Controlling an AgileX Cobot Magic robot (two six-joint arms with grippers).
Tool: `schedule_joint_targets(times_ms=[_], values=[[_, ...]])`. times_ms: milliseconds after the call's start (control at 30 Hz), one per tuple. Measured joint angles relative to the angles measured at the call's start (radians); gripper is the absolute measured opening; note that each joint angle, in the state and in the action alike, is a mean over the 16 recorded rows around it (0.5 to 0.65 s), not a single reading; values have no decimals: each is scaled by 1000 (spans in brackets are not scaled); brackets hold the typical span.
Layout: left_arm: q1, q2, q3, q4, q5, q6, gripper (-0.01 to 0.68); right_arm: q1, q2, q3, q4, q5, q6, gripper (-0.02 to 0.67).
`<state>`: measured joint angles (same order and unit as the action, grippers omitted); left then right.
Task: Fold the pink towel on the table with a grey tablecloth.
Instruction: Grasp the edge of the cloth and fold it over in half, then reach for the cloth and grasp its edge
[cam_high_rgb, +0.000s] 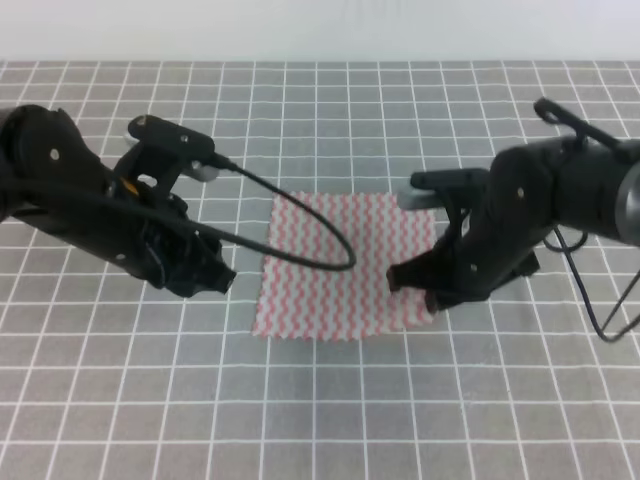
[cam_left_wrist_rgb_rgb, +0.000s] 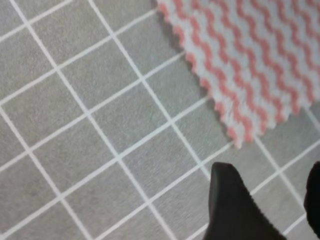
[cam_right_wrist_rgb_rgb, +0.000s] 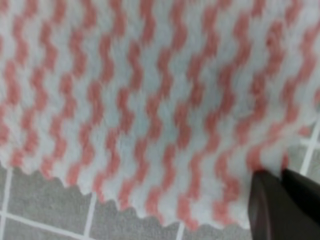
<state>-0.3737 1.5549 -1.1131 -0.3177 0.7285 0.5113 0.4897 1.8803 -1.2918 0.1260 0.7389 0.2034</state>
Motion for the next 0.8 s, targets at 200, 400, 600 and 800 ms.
schedule_joint_targets(times_ms=[200, 400, 600, 800], values=[[-32, -1, 0, 28, 1, 142, 299, 0, -4, -68, -19, 37, -20, -14], [-102, 13, 0, 87, -25, 293, 325, 0, -7, -111, -20, 47, -39, -15], [-194, 59, 0, 184, -54, 366, 368, 0, -5, -132, -17, 42, -47, -15], [-265, 121, 0, 280, -80, 368, 407, 0, -1, -149, -26, 30, -47, -16]])
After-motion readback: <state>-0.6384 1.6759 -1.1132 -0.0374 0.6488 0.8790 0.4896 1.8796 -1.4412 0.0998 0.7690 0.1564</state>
